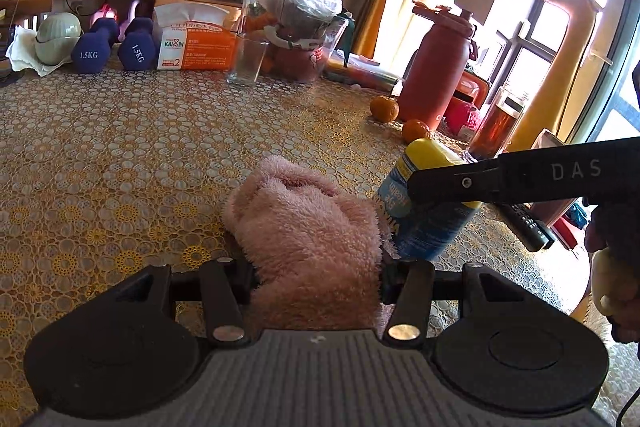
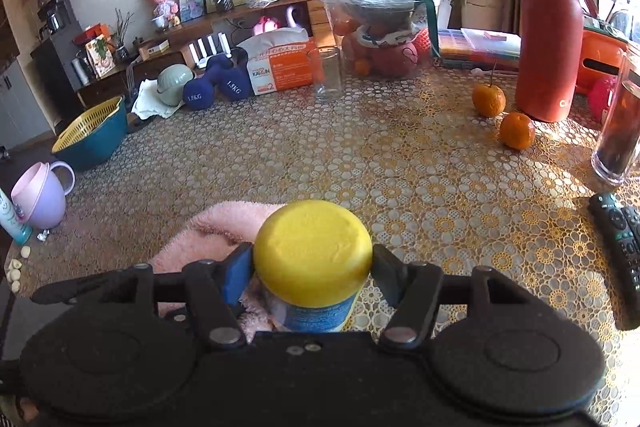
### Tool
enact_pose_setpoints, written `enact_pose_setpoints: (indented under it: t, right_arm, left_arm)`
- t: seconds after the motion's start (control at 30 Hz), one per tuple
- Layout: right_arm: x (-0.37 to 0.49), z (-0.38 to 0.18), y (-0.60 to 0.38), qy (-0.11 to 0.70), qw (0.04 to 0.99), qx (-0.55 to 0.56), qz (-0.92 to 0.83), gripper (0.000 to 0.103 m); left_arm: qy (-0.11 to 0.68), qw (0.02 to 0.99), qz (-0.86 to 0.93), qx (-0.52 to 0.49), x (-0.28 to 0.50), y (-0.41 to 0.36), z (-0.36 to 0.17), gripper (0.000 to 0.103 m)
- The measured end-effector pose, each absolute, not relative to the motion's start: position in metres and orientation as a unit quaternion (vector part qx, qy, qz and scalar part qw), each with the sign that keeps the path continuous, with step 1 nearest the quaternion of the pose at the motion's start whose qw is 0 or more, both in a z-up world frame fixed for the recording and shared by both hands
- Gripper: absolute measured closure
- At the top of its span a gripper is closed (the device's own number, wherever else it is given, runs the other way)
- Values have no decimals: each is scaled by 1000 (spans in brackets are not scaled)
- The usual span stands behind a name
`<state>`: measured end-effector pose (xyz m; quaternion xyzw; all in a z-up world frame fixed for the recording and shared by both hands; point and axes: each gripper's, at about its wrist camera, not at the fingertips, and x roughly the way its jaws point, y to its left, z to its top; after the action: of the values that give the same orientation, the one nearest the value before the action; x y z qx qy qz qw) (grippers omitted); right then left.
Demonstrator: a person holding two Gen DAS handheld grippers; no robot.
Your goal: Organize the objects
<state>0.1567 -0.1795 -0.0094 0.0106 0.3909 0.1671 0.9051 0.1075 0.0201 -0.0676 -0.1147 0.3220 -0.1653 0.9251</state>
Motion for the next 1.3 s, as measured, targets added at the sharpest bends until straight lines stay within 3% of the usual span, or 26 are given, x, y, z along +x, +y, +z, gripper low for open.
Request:
enact_pose_setpoints:
  t: [0.1,0.3,0.4,0.7,0.83,0.93,1.13,1.3]
  right_arm:
    - [161,-4,-170,400,896,-29,191,31]
    - [168,9,-151,412,875,-107,231,29]
    - [171,20,-140,420,849,-164,275,22]
    - [188,21,-111,437,767,-314,349,21]
    - [203,13,-111,460,755,-305,355,26]
    - [209,11,-116,479,751,-272,365,42]
    - [202,13,-141,474,779,-219,348,43]
    - [191,8,-176,468,831,-103,281,43]
  left_arm:
    - [319,926,-167,-116,106,26,-67,51]
    - [317,924,-178,-116,105,31,-67,51]
    - [314,925,-182,-112,102,33,-66,51]
    - [311,926,-184,-106,94,41,-62,51]
    - [313,928,-178,-97,88,41,-60,51]
    - [314,929,-175,-92,85,39,-60,51]
    - [317,929,-173,-84,84,29,-57,51]
    - [313,924,-185,-119,83,16,-42,51]
